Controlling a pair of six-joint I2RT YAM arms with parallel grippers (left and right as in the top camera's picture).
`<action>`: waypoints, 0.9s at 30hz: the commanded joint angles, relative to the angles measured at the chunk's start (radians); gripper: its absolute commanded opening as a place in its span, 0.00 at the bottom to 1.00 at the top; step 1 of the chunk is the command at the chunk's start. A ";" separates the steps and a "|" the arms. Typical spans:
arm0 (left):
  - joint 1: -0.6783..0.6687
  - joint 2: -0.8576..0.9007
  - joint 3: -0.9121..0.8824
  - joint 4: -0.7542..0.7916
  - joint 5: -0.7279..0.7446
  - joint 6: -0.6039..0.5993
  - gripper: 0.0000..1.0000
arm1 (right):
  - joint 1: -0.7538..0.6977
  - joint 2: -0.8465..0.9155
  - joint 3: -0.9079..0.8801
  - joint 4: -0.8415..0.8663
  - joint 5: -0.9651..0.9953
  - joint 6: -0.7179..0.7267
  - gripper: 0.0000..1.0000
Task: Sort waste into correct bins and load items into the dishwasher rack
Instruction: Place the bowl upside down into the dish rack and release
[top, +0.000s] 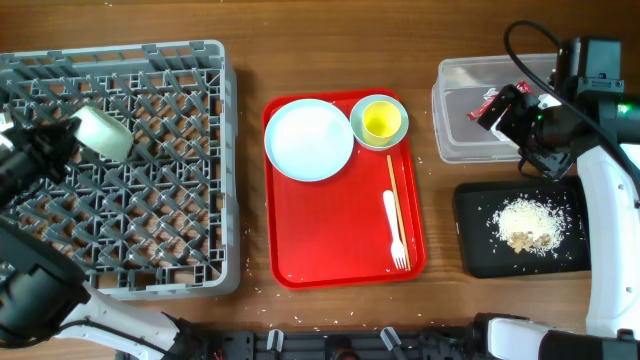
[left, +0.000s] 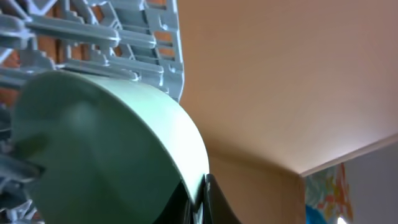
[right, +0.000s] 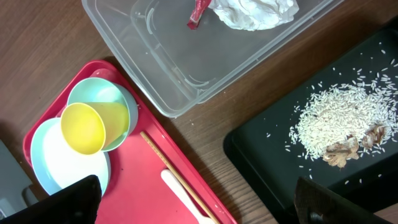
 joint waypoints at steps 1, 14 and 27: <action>0.024 0.011 0.005 -0.012 -0.113 0.017 0.25 | 0.000 -0.012 0.009 0.003 0.019 -0.008 1.00; 0.260 -0.104 0.005 -0.126 -0.322 -0.039 0.34 | 0.000 -0.012 0.009 0.005 0.019 -0.008 1.00; -0.186 -0.137 0.005 -0.141 -0.742 0.020 0.04 | 0.000 -0.012 0.009 0.009 0.019 -0.006 1.00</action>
